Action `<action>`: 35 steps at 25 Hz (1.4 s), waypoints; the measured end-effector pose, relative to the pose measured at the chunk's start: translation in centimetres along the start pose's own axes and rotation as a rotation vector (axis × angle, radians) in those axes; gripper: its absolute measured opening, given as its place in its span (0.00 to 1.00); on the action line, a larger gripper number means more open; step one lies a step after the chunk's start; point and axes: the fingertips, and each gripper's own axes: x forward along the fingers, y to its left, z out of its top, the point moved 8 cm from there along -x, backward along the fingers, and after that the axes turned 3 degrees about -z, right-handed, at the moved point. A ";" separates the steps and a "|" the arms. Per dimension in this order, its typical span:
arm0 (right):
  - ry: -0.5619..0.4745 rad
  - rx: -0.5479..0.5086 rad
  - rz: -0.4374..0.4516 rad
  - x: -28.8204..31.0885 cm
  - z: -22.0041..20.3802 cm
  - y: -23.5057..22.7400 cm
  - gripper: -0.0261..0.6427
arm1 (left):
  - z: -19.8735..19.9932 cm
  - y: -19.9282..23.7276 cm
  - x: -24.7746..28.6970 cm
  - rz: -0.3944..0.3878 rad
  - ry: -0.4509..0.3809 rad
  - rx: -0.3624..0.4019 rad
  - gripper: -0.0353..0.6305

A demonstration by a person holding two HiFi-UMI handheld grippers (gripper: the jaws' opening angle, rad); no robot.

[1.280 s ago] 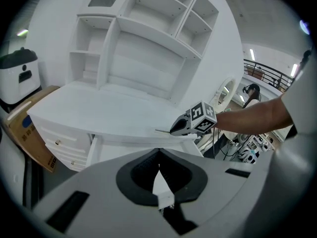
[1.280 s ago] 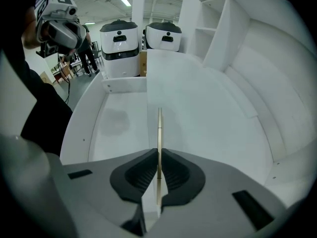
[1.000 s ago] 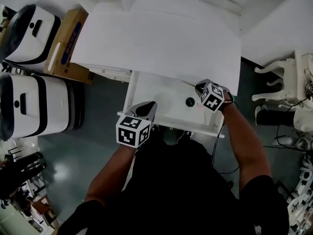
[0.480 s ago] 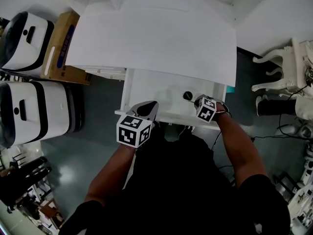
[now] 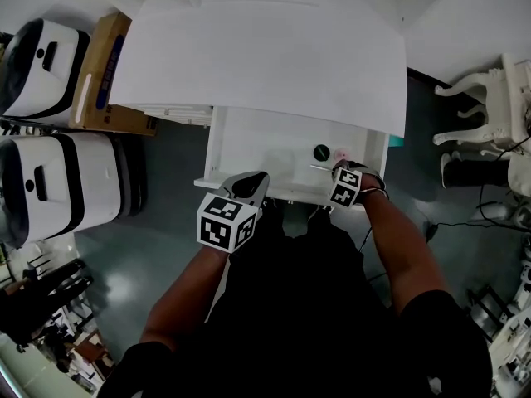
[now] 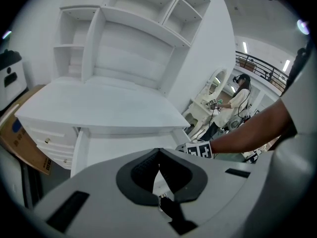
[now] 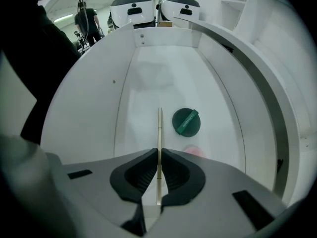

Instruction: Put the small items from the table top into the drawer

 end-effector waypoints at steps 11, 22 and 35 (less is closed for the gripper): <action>0.033 -0.047 -0.033 1.5 0.0 0.0 0.11 | -0.6 -0.6 0.9 -0.008 0.035 0.009 0.06; -0.070 0.034 -0.035 -0.2 -0.2 -0.7 0.11 | -1.0 -2.7 2.4 -0.015 0.039 0.004 0.06; -0.441 0.406 -0.154 -10.8 -2.1 -2.5 0.11 | 1.9 -7.1 4.8 -0.034 -0.056 0.002 0.06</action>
